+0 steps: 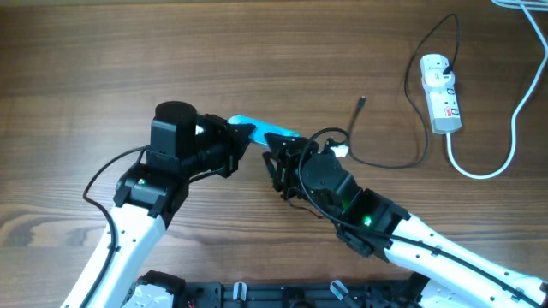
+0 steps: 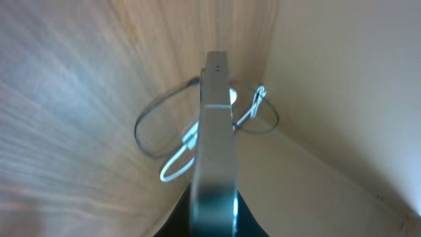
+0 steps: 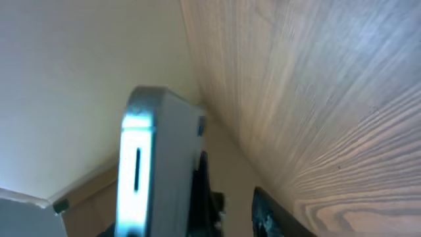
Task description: Plug charger to phone and switch on socket
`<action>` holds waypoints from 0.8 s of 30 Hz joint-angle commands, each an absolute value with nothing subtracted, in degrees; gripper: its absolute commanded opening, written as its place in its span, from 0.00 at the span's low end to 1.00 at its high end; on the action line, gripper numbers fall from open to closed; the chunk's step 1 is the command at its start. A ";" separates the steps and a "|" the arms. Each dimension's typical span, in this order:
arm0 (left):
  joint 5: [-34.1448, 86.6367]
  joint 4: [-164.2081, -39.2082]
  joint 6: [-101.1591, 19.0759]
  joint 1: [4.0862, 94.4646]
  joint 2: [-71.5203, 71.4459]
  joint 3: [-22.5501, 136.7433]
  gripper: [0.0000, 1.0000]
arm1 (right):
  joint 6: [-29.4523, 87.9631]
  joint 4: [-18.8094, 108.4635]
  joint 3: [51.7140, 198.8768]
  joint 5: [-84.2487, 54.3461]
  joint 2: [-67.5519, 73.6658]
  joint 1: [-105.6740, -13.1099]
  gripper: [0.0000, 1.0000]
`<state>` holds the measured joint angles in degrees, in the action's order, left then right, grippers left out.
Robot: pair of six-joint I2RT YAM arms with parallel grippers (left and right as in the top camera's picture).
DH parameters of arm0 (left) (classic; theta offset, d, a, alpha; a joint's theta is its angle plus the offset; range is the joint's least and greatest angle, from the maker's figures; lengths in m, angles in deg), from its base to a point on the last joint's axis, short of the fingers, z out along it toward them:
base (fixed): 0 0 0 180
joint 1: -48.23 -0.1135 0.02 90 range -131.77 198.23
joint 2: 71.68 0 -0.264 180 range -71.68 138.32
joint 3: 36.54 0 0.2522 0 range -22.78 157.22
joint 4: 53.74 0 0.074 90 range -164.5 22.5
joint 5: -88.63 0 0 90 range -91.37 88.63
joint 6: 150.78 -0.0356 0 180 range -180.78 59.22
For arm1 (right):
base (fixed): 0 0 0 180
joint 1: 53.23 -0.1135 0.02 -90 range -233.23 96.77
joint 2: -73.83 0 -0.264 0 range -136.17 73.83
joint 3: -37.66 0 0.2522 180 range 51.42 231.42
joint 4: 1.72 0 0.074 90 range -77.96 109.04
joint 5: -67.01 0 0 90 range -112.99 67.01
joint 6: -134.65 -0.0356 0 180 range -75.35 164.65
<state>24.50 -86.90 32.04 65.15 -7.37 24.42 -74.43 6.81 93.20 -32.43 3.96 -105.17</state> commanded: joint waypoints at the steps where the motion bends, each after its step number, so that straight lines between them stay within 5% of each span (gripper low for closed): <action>1: 19.45 -86.18 20.37 62.84 -7.37 25.21 0.04 | -73.93 10.39 93.83 -30.98 3.92 -105.76 0.49; 6: 20.63 -89.39 -2.21 56.74 -7.37 25.21 0.04 | -68.97 23.24 93.83 -31.88 3.92 -105.76 0.65; 12: 54.88 -93.96 -15.59 55.97 -3.55 25.21 0.04 | -27.33 34.54 93.85 -37.61 4.75 -104.67 0.68; 18: 63.75 -95.64 -26.71 55.97 11.80 25.21 0.04 | -11.86 43.48 94.20 -30.37 13.78 -87.01 0.72; 24: 63.71 -95.62 -27.59 55.97 12.21 25.21 0.04 | 1.08 45.71 108.59 -25.45 -7.18 -66.46 0.64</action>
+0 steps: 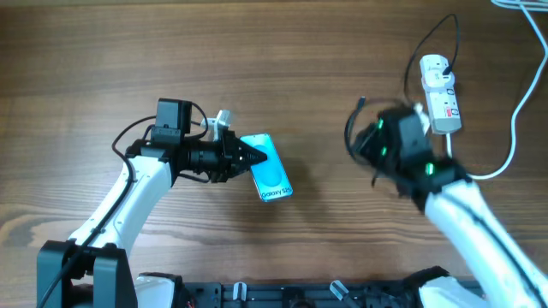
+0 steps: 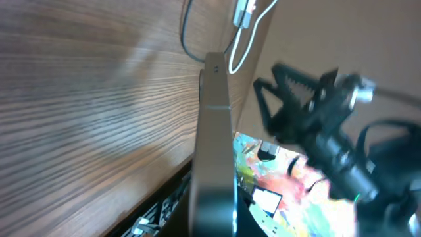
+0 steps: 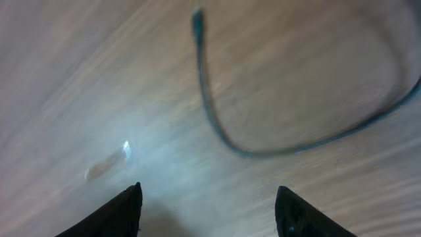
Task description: Plug charger to phone and switch on socket
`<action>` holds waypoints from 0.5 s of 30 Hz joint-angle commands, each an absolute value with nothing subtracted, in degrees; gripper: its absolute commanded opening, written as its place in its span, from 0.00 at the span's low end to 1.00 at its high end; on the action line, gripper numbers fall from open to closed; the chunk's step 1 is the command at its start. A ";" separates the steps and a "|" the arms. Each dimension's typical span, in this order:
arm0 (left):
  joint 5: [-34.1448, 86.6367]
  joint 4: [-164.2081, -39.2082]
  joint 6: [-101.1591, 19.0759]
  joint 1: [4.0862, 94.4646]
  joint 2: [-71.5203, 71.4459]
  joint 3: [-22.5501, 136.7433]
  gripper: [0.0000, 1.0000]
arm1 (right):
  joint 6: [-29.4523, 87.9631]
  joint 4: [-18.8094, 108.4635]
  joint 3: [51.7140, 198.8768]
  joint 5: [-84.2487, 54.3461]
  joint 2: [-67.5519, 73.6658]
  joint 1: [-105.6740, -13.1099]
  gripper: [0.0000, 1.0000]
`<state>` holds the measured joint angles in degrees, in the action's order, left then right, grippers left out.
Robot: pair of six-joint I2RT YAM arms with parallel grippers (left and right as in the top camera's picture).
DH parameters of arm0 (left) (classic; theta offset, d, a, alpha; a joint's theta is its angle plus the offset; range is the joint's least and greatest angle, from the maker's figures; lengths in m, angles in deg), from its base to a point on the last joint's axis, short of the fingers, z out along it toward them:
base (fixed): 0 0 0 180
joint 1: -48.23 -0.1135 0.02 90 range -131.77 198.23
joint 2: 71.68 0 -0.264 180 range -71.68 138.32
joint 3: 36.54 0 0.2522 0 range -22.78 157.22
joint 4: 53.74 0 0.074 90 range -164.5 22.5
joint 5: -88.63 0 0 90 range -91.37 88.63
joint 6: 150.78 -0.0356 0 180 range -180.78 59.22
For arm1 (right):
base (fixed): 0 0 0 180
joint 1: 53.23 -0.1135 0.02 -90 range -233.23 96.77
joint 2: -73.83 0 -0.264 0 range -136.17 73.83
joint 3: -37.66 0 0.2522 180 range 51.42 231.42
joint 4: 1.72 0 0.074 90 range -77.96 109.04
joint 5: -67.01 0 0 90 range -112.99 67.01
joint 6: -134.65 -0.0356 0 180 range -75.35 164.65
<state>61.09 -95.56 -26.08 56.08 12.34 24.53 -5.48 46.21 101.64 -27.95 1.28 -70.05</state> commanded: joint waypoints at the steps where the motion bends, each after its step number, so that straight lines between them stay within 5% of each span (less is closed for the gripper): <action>1: 63.71 -95.62 -27.59 55.97 12.21 25.21 0.04 | 2.22 45.10 112.04 -25.45 -13.46 -65.70 0.63; 7: 63.71 -95.64 -27.52 55.97 12.21 25.21 0.04 | 5.65 41.54 129.66 -31.11 -41.04 -65.52 0.54; 12: 63.71 -95.64 -26.93 55.97 12.21 25.21 0.04 | 6.83 36.20 129.66 -35.92 -47.16 -65.59 0.49; 15: 63.71 -95.64 -26.93 55.97 12.21 25.21 0.04 | 8.93 37.49 129.63 -35.46 -49.41 -65.70 0.31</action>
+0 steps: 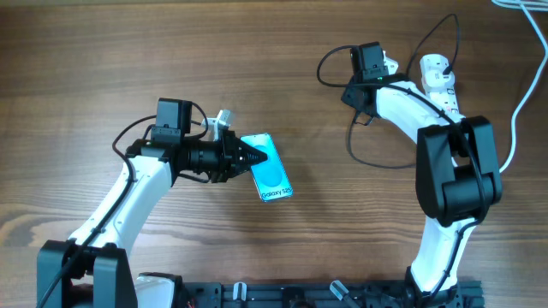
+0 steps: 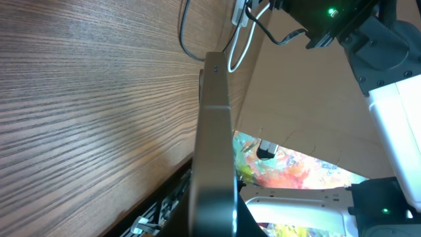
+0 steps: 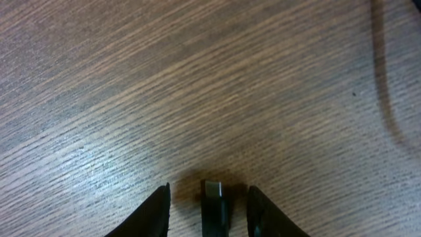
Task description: Plug charger to phone and switch on socket
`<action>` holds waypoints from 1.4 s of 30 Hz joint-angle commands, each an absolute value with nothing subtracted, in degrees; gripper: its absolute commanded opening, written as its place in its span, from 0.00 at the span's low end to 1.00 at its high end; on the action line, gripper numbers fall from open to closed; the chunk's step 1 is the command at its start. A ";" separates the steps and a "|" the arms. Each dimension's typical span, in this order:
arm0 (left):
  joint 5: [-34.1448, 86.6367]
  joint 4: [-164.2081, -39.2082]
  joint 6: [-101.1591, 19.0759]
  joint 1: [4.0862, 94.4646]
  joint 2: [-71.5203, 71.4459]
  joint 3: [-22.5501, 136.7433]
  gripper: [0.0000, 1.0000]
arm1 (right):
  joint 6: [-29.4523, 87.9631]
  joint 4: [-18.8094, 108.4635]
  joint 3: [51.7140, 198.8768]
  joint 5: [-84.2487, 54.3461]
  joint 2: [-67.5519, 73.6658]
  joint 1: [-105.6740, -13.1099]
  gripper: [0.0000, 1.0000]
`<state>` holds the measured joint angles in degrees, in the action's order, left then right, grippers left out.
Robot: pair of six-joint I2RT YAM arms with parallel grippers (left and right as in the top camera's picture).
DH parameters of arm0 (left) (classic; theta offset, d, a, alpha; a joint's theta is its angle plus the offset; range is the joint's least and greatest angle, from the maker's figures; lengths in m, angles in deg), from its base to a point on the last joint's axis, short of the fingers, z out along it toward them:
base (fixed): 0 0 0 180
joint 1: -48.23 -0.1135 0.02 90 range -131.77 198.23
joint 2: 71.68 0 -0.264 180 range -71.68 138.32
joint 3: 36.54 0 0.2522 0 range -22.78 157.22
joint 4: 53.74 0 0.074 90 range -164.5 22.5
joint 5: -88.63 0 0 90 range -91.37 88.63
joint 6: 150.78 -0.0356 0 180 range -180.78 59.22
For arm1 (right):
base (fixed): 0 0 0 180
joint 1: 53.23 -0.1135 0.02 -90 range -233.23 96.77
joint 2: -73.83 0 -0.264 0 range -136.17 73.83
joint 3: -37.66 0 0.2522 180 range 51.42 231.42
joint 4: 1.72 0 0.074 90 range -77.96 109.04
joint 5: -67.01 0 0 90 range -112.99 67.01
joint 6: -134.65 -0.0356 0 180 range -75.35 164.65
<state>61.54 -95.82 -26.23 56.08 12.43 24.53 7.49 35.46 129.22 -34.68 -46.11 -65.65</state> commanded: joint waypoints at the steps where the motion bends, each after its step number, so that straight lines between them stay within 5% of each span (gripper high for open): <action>1: 63.71 -95.62 -26.93 55.97 12.21 25.21 0.04 | 10.48 39.00 129.57 -34.24 -49.41 -65.76 0.30; 5: 63.71 -95.64 -26.89 55.97 12.21 25.21 0.04 | 11.64 41.28 128.96 -32.91 -49.41 -65.98 0.28; 10: 63.71 -95.64 -26.91 55.97 12.21 25.21 0.04 | 13.61 43.09 128.93 -28.86 -49.41 -66.13 0.14; 14: 63.71 -95.62 -26.91 55.97 12.21 25.21 0.04 | 13.04 45.76 128.93 -28.91 -49.41 -66.13 0.26; 20: 63.73 -95.64 -26.91 55.97 12.21 25.21 0.04 | 13.50 44.68 129.22 -28.80 -49.04 -66.11 0.05; 31: 66.86 -93.81 -26.98 51.21 12.21 25.23 0.04 | 43.97 61.69 129.20 14.22 -18.75 -66.18 0.05; 35: 78.72 -77.68 -26.93 49.05 12.21 25.23 0.04 | 62.28 78.98 128.26 33.69 -17.02 -67.97 0.05; 42: 82.66 -43.99 -13.71 48.74 12.21 25.23 0.04 | 70.04 85.43 127.84 55.85 -17.02 -77.70 0.05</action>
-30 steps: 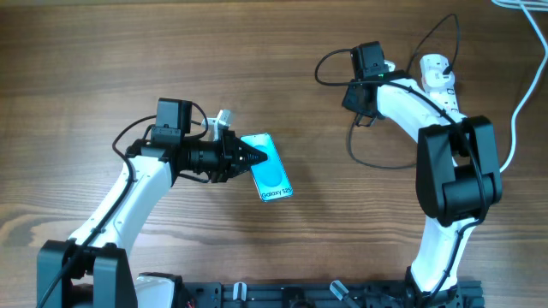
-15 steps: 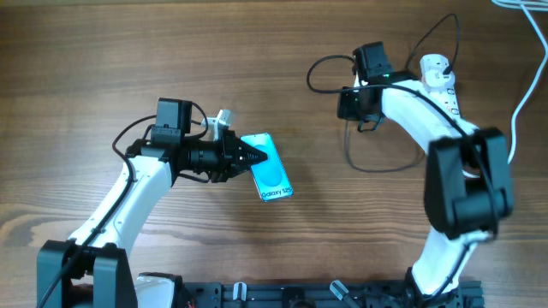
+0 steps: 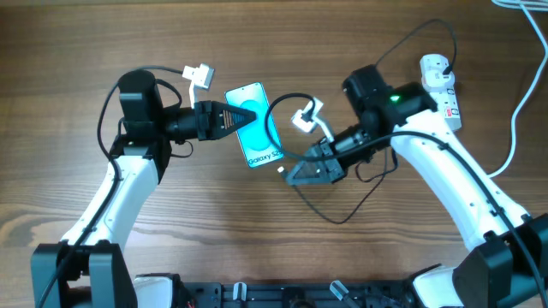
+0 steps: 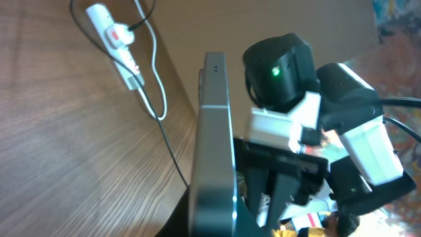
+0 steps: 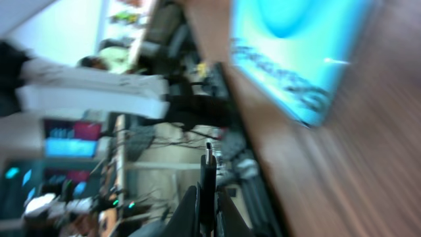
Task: Plug charger to phone and switch on socket
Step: 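Align the connector under the phone's bottom port with the right gripper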
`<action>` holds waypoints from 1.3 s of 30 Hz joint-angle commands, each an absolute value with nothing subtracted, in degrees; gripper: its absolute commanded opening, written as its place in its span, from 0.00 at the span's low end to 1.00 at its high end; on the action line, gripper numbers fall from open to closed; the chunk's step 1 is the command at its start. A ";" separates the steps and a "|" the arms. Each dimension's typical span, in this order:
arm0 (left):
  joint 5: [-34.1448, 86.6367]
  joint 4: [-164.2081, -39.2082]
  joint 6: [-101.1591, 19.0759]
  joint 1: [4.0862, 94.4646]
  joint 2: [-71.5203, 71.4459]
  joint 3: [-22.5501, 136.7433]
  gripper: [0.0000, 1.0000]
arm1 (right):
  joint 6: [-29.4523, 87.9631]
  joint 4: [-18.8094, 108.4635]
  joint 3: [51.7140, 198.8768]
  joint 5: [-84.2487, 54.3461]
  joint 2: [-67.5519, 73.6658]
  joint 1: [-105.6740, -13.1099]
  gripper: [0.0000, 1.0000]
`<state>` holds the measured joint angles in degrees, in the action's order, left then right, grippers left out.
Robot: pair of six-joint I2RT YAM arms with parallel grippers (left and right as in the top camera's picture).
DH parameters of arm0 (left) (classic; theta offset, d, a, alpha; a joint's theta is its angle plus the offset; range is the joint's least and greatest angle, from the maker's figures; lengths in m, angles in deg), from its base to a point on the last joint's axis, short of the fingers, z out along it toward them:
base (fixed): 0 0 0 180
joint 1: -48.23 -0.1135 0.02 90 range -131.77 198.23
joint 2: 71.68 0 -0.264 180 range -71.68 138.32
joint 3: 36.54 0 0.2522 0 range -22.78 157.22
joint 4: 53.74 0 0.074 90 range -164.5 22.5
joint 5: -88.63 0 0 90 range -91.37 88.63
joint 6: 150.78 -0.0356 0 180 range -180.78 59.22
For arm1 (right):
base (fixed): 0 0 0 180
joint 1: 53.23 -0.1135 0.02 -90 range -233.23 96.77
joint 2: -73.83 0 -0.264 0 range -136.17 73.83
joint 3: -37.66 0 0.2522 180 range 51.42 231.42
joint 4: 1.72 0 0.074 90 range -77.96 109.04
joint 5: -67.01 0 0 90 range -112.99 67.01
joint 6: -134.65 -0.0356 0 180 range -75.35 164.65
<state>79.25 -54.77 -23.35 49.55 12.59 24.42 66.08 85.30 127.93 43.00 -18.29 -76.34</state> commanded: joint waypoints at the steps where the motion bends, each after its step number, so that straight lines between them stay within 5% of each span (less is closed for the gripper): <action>1: 82.66 -32.74 -5.43 47.30 12.21 25.23 0.04 | 69.93 86.26 127.84 58.19 -17.02 -77.81 0.05; 4: 84.08 -13.15 11.93 39.98 12.21 25.23 0.04 | 68.18 93.80 127.84 52.97 -16.71 -77.81 0.05; 8: 87.71 -11.12 19.32 33.00 12.17 25.21 0.04 | 62.35 99.66 127.84 50.04 -7.53 -77.81 0.05; 12: 87.42 -11.10 22.11 33.00 11.95 25.21 0.04 | 23.86 90.69 127.69 26.24 22.87 -77.81 0.05; 16: 83.21 -10.84 29.30 33.13 11.69 25.21 0.04 | 10.90 71.85 115.84 23.72 35.98 -77.81 0.05; 19: 82.53 -2.71 37.00 36.37 11.56 25.21 0.04 | 7.40 47.00 98.75 32.73 30.06 -77.81 0.04; 23: 80.78 6.74 40.63 42.84 11.56 25.21 0.04 | 5.41 23.31 95.25 45.47 13.32 -77.96 0.04; 29: 85.00 6.74 40.04 47.38 11.56 25.21 0.04 | -0.86 5.41 95.27 47.66 5.84 -84.30 0.05; 39: 86.46 6.71 40.01 47.38 11.58 25.21 0.04 | -4.91 -1.67 95.27 43.77 5.84 -84.30 0.05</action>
<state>86.70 6.23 39.47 47.12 12.32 24.53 -2.70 -1.08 94.62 45.76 5.73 -84.12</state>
